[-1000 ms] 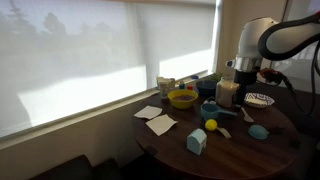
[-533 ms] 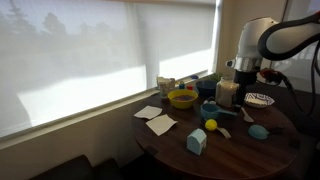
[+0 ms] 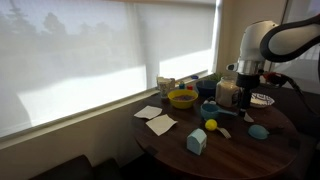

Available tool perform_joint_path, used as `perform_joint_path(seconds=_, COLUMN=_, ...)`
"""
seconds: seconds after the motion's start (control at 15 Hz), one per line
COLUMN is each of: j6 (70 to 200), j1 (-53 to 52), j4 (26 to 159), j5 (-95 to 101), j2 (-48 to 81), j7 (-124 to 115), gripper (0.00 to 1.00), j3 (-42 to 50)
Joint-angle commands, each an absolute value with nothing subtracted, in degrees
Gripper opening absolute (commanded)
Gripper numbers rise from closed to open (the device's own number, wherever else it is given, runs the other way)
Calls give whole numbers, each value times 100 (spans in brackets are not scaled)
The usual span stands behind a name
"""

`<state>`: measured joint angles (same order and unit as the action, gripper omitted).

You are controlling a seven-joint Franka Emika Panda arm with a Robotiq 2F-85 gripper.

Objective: Move the blue scoop to the right

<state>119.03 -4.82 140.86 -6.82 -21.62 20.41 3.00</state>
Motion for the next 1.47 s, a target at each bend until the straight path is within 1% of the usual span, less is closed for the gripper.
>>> perform_joint_path(seconds=0.0, j6=11816, j1=-622, j4=14618, j5=-875, j2=-2748, j7=2793, gripper=100, j3=431)
perform_joint_path(seconds=0.27, j6=11368, j1=-674, j4=15039, j5=-787, j2=-3309, j7=3420, gripper=100, j3=599)
perform_joint_path(seconds=0.4, j6=11410, j1=-649, j4=15201, j5=-721, j2=-3536, j7=3668, gripper=100, j3=656)
perform_joint_path(seconds=0.47, j6=11427, j1=-611, j4=14936, j5=-706, j2=-3138, j7=3414, gripper=100, j3=575)
perform_joint_path(seconds=0.93, j6=11422, j1=-567, j4=15015, j5=-605, j2=-3194, j7=3456, gripper=100, j3=600)
perform_joint_path(seconds=1.4, j6=10836, j1=-380, j4=15131, j5=-87, j2=-3217, j7=4056, gripper=100, j3=982)
